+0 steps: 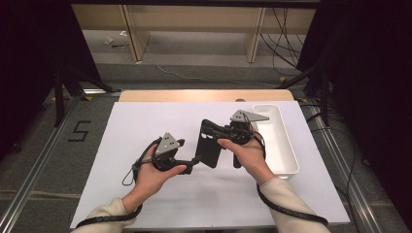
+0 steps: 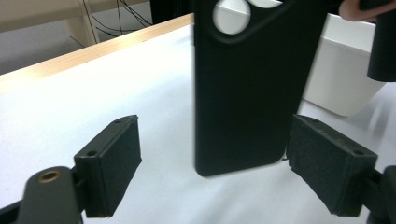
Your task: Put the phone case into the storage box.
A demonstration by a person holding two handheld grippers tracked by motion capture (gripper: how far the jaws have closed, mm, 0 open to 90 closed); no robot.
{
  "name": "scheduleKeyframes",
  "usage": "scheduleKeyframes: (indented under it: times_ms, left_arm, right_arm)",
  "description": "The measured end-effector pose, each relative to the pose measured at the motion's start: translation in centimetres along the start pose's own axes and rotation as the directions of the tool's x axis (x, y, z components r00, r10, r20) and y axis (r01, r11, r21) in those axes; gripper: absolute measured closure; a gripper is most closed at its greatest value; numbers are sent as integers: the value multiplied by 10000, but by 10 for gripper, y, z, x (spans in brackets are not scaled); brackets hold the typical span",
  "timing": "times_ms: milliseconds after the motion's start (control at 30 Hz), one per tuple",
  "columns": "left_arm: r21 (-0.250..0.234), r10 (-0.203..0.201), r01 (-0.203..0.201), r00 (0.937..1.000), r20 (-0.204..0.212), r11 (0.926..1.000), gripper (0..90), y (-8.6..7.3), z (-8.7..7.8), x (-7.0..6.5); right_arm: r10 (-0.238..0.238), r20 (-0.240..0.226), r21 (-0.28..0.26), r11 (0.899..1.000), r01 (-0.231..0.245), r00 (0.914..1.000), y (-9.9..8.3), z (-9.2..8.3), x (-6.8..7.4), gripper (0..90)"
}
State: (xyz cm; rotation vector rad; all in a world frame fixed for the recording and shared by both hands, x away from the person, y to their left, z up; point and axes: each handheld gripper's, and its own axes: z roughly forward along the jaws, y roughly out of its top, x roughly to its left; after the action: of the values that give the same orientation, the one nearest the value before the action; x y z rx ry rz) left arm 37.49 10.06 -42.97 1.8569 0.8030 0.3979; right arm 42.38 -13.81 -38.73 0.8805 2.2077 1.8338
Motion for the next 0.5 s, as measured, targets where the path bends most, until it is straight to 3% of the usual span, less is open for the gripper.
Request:
scheduleKeyframes:
  times_ms: [133,233,333,367,500]
  left_arm:
    - [46,-13,12,9997,262,10000,209,0,0,3]
    - [71,170,-175,9977,662,9998,237,0,1,5]
    - [1,306,-307,9962,810,9995,292,-1,1,6]
    - [-120,375,-365,9938,1042,9993,304,-1,2,7]
    - [-173,637,-620,9889,1340,9979,340,-2,3,8]
  right_arm:
    - [-530,-434,431,9976,549,9977,1,-1,2,863]
    - [-724,-707,634,9950,770,9949,1,0,3,863]
    - [-905,-1053,837,9915,995,9903,1,0,5,863]
    - [-901,-1134,852,9913,1000,9895,0,0,5,863]
    - [-966,-1376,960,9892,1104,9858,-1,1,6,863]
